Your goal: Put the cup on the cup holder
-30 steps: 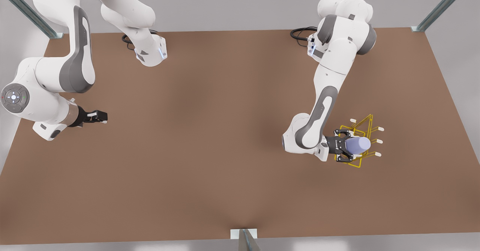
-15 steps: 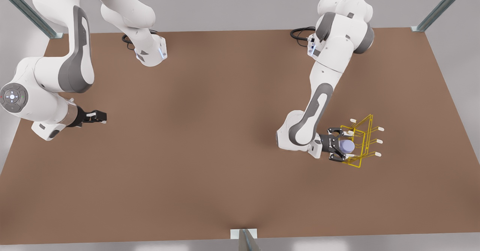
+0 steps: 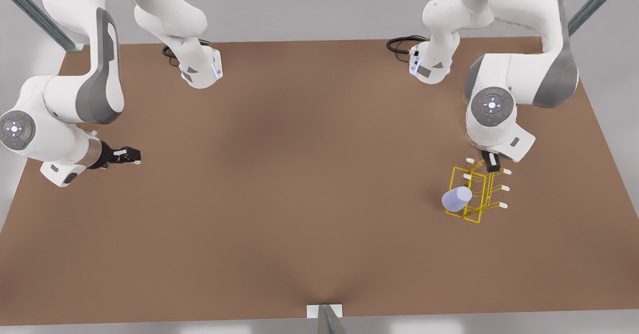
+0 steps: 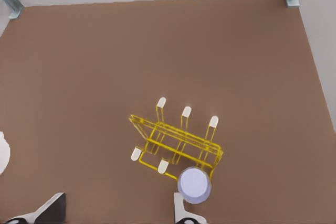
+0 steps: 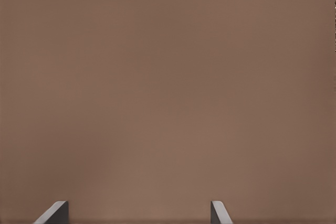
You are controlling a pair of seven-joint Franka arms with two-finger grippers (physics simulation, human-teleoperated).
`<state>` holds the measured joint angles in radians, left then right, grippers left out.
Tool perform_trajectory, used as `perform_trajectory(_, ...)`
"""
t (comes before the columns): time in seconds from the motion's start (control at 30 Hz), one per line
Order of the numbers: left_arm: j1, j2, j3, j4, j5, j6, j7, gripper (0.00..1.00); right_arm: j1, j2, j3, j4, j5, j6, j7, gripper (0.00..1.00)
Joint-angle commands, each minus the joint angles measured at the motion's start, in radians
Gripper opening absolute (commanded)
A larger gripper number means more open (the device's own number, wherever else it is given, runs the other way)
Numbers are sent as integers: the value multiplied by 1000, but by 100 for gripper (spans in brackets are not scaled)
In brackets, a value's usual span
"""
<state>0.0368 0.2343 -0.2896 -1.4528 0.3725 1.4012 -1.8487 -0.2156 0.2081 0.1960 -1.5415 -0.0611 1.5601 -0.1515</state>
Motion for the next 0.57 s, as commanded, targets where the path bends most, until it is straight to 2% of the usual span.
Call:
perform_trajectory(0.0,-6,-33,92,-63,-317,202,1769,100,-5,-3,0,-3,1,23,0,100)
perform_trajectory(0.03,-25,2,92,-37,-296,194,1652,100,-8,-1,0,0,3,31,0,100)
perform_trajectory(0.13,-37,59,79,52,-284,168,1652,100,-54,-7,-1,-2,29,32,0,100)
perform_trajectory(0.3,-38,142,87,111,-282,147,1648,100,-54,-6,0,0,29,29,0,100)
perform_trajectory(0.53,-43,158,84,120,-284,142,1646,100,-44,-3,-1,1,29,29,0,100)
